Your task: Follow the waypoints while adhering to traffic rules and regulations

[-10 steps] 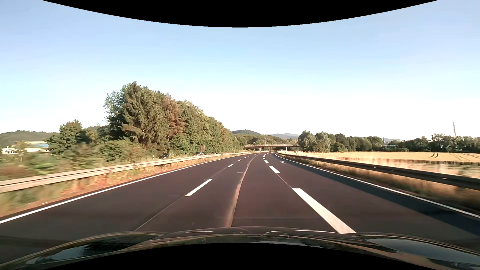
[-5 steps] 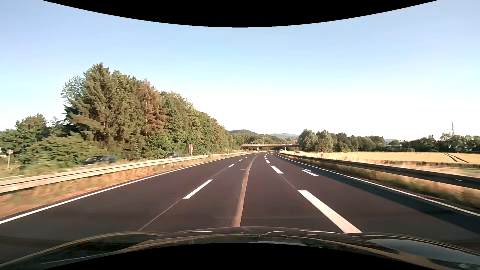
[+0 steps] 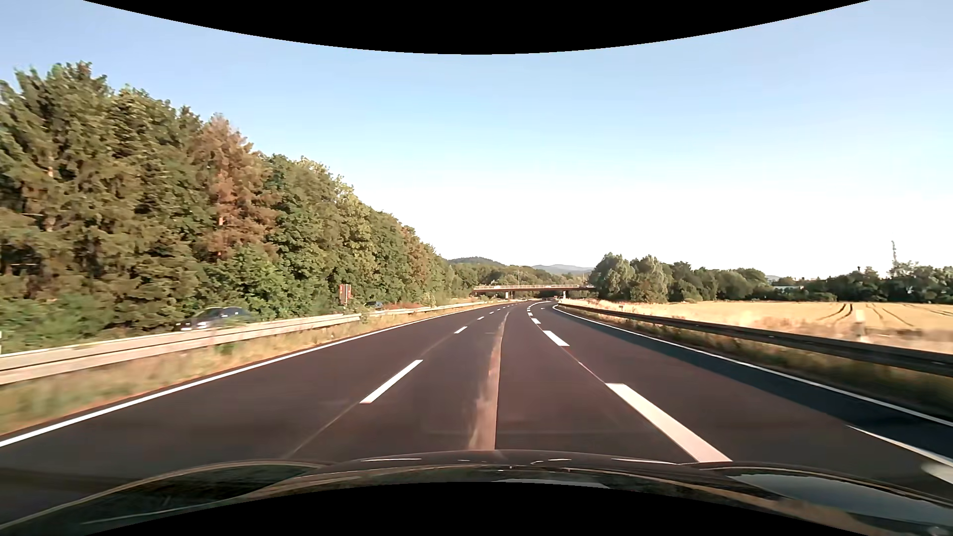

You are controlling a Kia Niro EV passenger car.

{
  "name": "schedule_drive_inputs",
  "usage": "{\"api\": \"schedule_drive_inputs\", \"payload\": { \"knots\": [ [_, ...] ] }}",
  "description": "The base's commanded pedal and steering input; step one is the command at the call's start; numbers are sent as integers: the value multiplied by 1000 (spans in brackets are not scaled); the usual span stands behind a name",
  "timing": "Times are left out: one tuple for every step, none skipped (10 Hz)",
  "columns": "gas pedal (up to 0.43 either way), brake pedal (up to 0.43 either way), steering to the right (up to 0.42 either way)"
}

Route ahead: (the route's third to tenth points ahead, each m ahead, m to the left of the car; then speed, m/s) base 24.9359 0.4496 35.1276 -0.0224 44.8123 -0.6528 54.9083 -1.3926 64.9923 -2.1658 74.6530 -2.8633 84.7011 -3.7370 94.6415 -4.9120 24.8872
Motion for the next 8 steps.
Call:
{"api": "schedule_drive_inputs", "payload": {
  "knots": [
    [209,0,8],
    [209,0,8],
    [209,0,9],
    [209,0,9],
    [209,0,10],
    [209,0,10],
    [209,0,10],
    [209,0,10]
  ]
}}
